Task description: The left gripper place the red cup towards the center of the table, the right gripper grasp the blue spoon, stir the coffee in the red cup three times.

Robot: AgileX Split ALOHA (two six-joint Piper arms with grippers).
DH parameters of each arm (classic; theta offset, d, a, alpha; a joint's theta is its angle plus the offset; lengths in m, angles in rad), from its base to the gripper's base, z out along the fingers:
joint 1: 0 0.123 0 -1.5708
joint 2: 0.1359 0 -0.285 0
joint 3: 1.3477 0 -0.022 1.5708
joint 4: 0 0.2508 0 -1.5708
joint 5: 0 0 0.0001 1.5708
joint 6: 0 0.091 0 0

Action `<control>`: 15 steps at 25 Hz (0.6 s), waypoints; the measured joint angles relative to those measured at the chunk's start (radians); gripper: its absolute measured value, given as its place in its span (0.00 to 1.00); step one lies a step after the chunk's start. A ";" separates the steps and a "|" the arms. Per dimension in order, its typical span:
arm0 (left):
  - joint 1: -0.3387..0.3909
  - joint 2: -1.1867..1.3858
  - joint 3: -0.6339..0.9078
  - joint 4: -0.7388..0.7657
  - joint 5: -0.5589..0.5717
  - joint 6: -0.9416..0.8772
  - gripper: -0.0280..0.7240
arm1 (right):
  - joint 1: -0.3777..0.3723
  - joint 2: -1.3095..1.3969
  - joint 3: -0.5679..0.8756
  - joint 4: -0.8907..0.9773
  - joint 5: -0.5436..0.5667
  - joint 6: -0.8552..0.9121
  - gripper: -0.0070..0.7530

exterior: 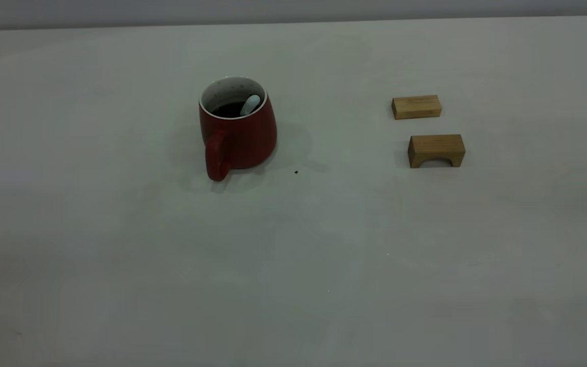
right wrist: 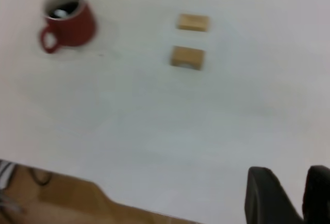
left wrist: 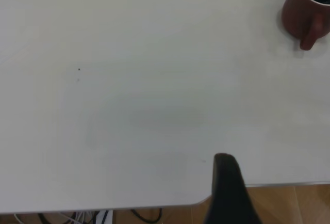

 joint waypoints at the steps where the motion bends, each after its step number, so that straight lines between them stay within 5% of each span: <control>1: 0.000 0.000 0.000 0.000 0.000 0.000 0.77 | -0.015 -0.028 0.028 -0.005 0.000 0.000 0.30; 8: 0.000 0.000 0.000 0.000 0.000 0.000 0.77 | -0.061 -0.171 0.197 -0.030 -0.125 0.001 0.31; 15: 0.000 0.000 0.000 0.000 0.000 0.000 0.77 | -0.062 -0.263 0.239 -0.052 -0.128 0.017 0.32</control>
